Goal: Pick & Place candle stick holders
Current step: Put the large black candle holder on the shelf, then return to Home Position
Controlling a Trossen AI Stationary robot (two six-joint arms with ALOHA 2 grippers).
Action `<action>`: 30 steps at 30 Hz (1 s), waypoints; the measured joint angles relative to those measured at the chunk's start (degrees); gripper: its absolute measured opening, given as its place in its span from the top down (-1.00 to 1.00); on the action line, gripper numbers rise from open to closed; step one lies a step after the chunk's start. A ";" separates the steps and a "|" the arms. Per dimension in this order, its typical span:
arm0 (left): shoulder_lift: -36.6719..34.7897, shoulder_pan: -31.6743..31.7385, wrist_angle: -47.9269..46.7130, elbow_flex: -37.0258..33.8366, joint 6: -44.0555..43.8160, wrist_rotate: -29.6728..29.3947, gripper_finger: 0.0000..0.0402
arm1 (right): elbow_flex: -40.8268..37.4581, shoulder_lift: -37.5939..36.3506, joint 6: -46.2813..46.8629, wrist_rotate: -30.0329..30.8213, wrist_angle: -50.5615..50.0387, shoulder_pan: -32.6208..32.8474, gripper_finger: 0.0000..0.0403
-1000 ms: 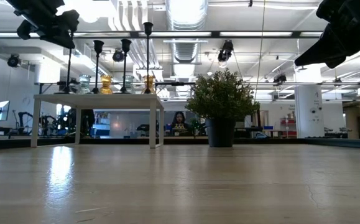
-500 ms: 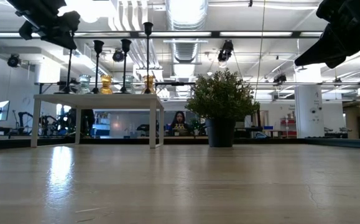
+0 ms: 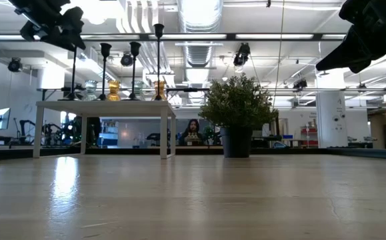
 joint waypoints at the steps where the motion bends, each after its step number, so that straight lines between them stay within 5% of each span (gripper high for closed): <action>1: -0.39 0.01 -0.26 0.39 0.02 0.21 0.02 | 0.00 0.00 0.00 0.00 0.00 0.00 0.96; 11: -5.78 0.01 -14.49 8.93 -2.91 2.96 0.03 | 0.00 0.00 0.00 0.00 0.00 -0.02 0.96; 17: -10.14 0.01 -15.79 14.51 -7.59 26.47 0.03 | 0.00 0.00 -0.01 0.00 0.00 -0.02 0.96; 22: -11.60 -0.01 6.25 13.34 -8.81 54.12 0.15 | 0.00 0.00 0.00 0.00 0.00 -0.02 0.96; 30: -2.61 -1.31 20.81 8.62 -2.88 64.61 0.72 | 0.00 0.00 0.00 0.00 0.00 -0.02 0.96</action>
